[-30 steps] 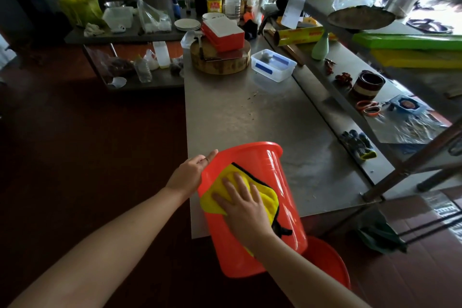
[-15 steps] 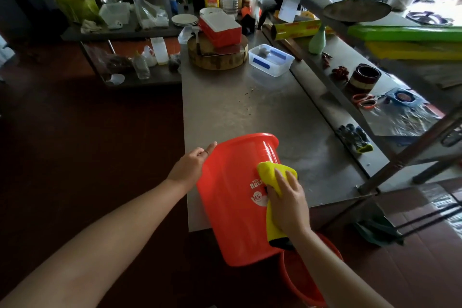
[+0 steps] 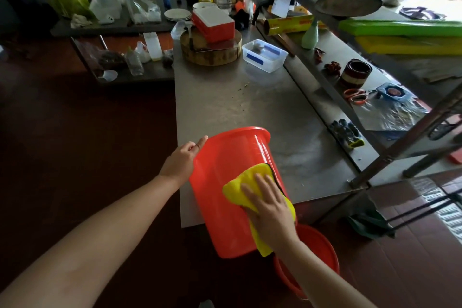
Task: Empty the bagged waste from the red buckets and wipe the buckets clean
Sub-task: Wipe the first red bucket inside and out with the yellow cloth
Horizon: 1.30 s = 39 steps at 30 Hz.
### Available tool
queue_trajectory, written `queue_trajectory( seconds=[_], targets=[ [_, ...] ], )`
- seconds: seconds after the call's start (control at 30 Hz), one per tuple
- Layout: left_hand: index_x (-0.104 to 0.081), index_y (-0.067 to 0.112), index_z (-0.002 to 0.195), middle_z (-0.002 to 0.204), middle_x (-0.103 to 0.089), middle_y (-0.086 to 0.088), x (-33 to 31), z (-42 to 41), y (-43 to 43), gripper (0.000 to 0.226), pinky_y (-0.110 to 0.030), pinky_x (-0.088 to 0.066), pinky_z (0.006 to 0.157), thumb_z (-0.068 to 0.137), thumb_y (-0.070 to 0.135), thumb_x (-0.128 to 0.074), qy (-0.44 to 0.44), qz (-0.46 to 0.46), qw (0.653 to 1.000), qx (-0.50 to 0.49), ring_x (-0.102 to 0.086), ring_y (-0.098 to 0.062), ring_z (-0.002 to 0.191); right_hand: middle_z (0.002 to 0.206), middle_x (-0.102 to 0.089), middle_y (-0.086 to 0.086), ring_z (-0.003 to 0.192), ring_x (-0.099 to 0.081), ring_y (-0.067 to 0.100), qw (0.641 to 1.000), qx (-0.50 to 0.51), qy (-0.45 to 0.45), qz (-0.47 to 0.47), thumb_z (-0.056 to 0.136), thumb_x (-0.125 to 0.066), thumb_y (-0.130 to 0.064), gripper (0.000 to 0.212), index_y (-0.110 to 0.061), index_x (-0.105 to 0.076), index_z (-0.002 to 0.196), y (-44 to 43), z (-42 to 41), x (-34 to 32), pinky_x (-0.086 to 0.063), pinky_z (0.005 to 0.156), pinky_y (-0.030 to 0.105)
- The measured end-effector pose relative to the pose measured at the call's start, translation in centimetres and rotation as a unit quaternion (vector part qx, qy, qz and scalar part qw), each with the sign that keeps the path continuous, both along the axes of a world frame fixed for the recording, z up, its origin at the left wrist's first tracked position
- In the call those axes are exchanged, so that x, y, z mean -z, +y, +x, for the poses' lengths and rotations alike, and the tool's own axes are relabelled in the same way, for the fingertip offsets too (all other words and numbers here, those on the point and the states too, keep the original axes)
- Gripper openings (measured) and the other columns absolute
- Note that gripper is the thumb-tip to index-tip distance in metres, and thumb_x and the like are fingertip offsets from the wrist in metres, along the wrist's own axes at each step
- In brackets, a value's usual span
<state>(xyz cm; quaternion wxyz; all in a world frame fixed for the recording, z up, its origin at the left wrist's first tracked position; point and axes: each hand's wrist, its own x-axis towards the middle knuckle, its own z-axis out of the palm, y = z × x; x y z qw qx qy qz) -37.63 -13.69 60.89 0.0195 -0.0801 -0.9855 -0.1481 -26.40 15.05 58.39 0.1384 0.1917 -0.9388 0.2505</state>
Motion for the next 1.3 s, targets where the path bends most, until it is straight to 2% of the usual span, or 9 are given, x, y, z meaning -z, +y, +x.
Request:
queue_trajectory(
  seconds=[0.17,0.27,0.37,0.5,0.67,0.8,0.97,1.1,1.3],
  targets=[
    [-0.009,0.035,0.158,0.118,-0.051,-0.003,0.0,0.0,0.3,0.083,-0.043,-0.055,0.081,0.096,-0.008,-0.043,0.008,0.005,1.000,0.002,-0.054,-0.021,0.100,0.151,-0.047,-0.004,0.136,-0.048,0.023,0.934,0.204,-0.178,-0.233,0.096,-0.066,-0.040,0.048,-0.038,-0.054,0.142,4.0,-1.1,1.4,-0.046,0.097,0.031],
    [-0.010,0.034,0.158,0.119,-0.052,-0.004,-0.2,-0.2,0.6,0.084,-0.042,-0.054,0.082,0.095,-0.010,-0.043,0.010,0.005,1.000,0.004,-0.054,-0.022,0.102,0.144,-0.052,-0.011,0.132,-0.050,0.017,0.897,0.252,-0.194,-0.308,0.096,-0.064,-0.043,0.046,-0.042,-0.054,0.141,4.5,-1.6,1.5,-0.038,0.093,0.024],
    [-0.009,0.035,0.158,0.119,-0.051,-0.005,-0.3,-0.5,0.9,0.084,-0.040,-0.054,0.082,0.095,-0.010,-0.041,0.012,-0.004,1.000,0.000,-0.053,-0.022,0.103,0.153,-0.045,0.001,0.138,-0.045,0.028,0.926,0.239,-0.173,-0.235,0.095,-0.067,-0.039,0.049,-0.038,-0.054,0.142,2.8,-0.6,1.1,-0.046,0.104,0.043],
    [-0.009,0.032,0.159,0.120,-0.051,-0.006,-0.3,-0.8,0.7,0.081,-0.040,-0.051,0.087,0.096,-0.009,-0.039,0.000,-0.008,1.000,-0.004,-0.051,-0.024,0.106,0.156,-0.043,0.008,0.145,-0.035,0.039,0.997,0.067,-0.019,-0.039,0.085,-0.075,-0.031,0.058,-0.036,-0.058,0.141,-0.7,2.9,1.2,-0.038,0.111,0.055],
    [-0.001,0.031,0.157,0.121,-0.051,-0.008,-0.1,-0.7,-0.1,0.081,-0.041,-0.053,0.083,0.097,-0.008,-0.042,0.007,-0.008,1.000,0.013,-0.054,-0.023,0.100,0.163,-0.031,-0.001,0.153,-0.019,0.033,0.978,-0.122,0.039,0.162,0.088,-0.060,-0.044,0.060,-0.045,-0.046,0.146,-2.4,5.9,2.1,-0.031,0.115,0.061],
    [-0.010,0.032,0.160,0.123,-0.050,-0.006,0.3,-0.5,-0.3,0.074,-0.040,-0.055,0.082,0.102,-0.001,-0.042,0.020,0.020,1.000,0.013,-0.056,-0.021,0.095,0.166,-0.023,-0.001,0.155,-0.016,0.031,0.959,-0.190,0.055,0.202,0.089,-0.066,-0.047,0.067,-0.047,-0.038,0.150,-0.1,5.2,2.3,-0.032,0.115,0.061],
    [-0.052,0.020,0.142,0.144,-0.052,-0.009,0.6,-1.1,0.0,0.044,-0.047,-0.041,0.109,0.106,0.037,-0.034,-0.015,0.050,0.997,-0.050,-0.048,-0.033,0.132,0.169,-0.015,-0.002,0.156,-0.008,0.031,0.915,-0.291,0.072,0.270,0.089,-0.065,-0.048,0.072,-0.049,-0.031,0.152,1.5,2.5,1.2,-0.028,0.117,0.060],
    [-0.050,0.022,0.145,0.147,-0.050,-0.008,0.6,-0.9,-0.1,0.044,-0.047,-0.039,0.112,0.107,0.039,-0.035,-0.023,0.066,0.997,-0.040,-0.046,-0.032,0.134,0.166,-0.022,0.000,0.156,-0.009,0.030,0.902,-0.329,0.047,0.276,0.090,-0.061,-0.038,0.066,-0.046,-0.037,0.151,0.0,-1.8,-1.5,-0.030,0.117,0.059],
    [-0.015,0.032,0.161,0.133,-0.048,-0.007,0.0,-1.3,-0.5,0.064,-0.048,-0.048,0.094,0.106,0.009,-0.039,-0.046,0.064,0.997,-0.023,-0.052,-0.029,0.119,0.164,-0.030,0.002,0.154,-0.017,0.030,0.936,-0.281,-0.015,0.213,0.096,-0.061,-0.046,0.053,-0.040,-0.049,0.147,-3.9,-10.8,-5.4,-0.028,0.118,0.058]
  ],
)
